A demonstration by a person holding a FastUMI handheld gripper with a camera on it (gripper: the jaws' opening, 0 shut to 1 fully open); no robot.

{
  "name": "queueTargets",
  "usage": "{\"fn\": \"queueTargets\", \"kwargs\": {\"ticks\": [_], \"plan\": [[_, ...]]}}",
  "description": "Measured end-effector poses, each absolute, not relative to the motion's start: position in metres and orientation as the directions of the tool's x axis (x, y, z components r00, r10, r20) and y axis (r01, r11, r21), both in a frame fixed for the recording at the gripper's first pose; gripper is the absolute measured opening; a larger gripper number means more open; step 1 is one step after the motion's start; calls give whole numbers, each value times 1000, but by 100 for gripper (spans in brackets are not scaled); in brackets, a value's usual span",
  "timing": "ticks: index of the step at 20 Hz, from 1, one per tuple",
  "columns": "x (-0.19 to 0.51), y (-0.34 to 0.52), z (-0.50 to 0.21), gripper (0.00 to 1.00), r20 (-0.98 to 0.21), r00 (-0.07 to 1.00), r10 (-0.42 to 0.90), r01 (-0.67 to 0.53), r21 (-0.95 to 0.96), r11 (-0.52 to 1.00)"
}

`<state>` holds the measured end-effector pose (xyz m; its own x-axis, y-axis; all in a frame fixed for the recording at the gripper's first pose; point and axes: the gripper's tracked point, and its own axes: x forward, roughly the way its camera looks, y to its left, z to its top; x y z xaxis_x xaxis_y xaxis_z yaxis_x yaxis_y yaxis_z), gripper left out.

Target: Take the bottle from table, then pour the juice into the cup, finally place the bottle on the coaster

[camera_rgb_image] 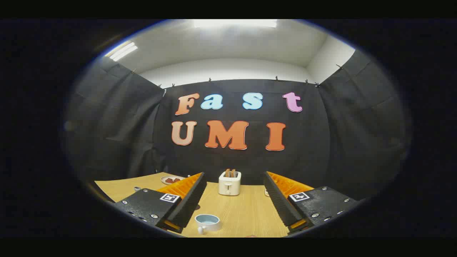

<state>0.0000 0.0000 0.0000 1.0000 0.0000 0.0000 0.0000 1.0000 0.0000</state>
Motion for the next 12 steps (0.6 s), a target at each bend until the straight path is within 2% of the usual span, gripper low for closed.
{"fn": "queueTargets", "kwargs": {"ticks": [12], "plan": [[8,36,-13,96,-22,996,85,-85,26,996]]}}
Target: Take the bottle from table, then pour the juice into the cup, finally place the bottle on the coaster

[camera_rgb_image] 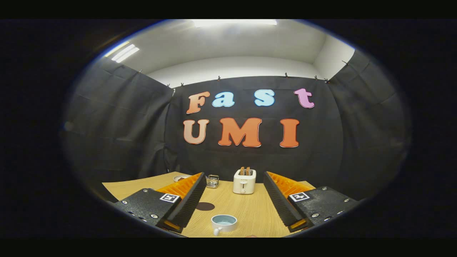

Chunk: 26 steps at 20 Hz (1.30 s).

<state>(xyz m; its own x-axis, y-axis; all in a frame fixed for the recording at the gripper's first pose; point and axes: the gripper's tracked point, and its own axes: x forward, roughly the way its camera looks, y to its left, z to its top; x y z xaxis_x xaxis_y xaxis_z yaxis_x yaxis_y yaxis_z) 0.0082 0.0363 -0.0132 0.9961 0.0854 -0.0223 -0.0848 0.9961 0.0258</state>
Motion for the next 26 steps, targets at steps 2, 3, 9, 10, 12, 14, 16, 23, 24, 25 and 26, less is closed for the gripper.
{"fn": "queueTargets", "kwargs": {"ticks": [2,3,9,10,12,14,16,23,24,25,26], "plan": [[9,40,-19,95,-39,994,99,-97,39,995],[10,42,-22,95,-49,993,106,-103,51,993],[11,70,-36,96,-67,984,165,-157,114,981],[12,77,-40,96,-69,982,174,-165,117,979],[12,92,-49,96,-72,979,193,-184,118,976],[12,114,-60,96,-71,973,220,-211,116,971],[10,136,-72,96,-79,963,257,-248,107,963],[6,209,-125,96,-139,918,371,-350,154,924],[6,218,-132,96,-150,912,381,-358,159,920],[6,225,-141,96,-162,907,388,-364,162,917],[7,232,-149,96,-171,904,392,-367,163,916]]}}
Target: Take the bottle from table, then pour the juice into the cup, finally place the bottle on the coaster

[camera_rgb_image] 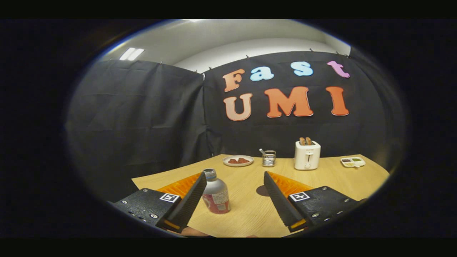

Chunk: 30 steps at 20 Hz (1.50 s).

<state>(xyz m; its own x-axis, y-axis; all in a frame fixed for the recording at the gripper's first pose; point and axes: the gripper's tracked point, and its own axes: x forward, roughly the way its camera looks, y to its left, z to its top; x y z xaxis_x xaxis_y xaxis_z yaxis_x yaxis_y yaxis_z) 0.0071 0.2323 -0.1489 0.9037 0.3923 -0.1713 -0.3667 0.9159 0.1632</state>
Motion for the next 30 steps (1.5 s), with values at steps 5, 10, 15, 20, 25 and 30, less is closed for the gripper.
{"fn": "queueTargets", "kwargs": {"ticks": [5,10,15,20,25,30], "plan": [[14,259,-192,96,-229,885,404,-367,190,911],[15,289,-212,96,-250,867,431,-382,222,897],[22,301,-239,96,-300,866,400,-349,211,913],[25,308,-260,96,-372,855,360,-285,241,928],[23,309,-285,95,-427,840,336,-226,289,930],[22,302,-280,86,-419,848,325,-172,363,916]]}}
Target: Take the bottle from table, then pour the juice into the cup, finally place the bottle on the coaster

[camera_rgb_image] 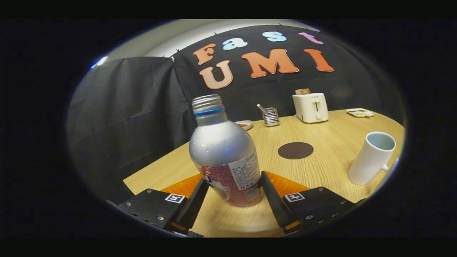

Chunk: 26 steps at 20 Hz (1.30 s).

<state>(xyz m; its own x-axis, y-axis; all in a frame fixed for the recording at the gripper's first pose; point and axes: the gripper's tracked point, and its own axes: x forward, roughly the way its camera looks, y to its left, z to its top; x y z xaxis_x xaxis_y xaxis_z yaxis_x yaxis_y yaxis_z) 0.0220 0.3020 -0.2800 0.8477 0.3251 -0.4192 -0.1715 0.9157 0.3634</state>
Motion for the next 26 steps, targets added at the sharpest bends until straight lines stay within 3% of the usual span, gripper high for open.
{"fn": "queueTargets", "kwargs": {"ticks": [7,19,26], "plan": [[13,299,-261,82,-390,843,372,-141,506,851],[9,262,-256,82,-346,876,335,-1,694,720],[11,254,-254,81,-301,882,362,75,849,522]]}}
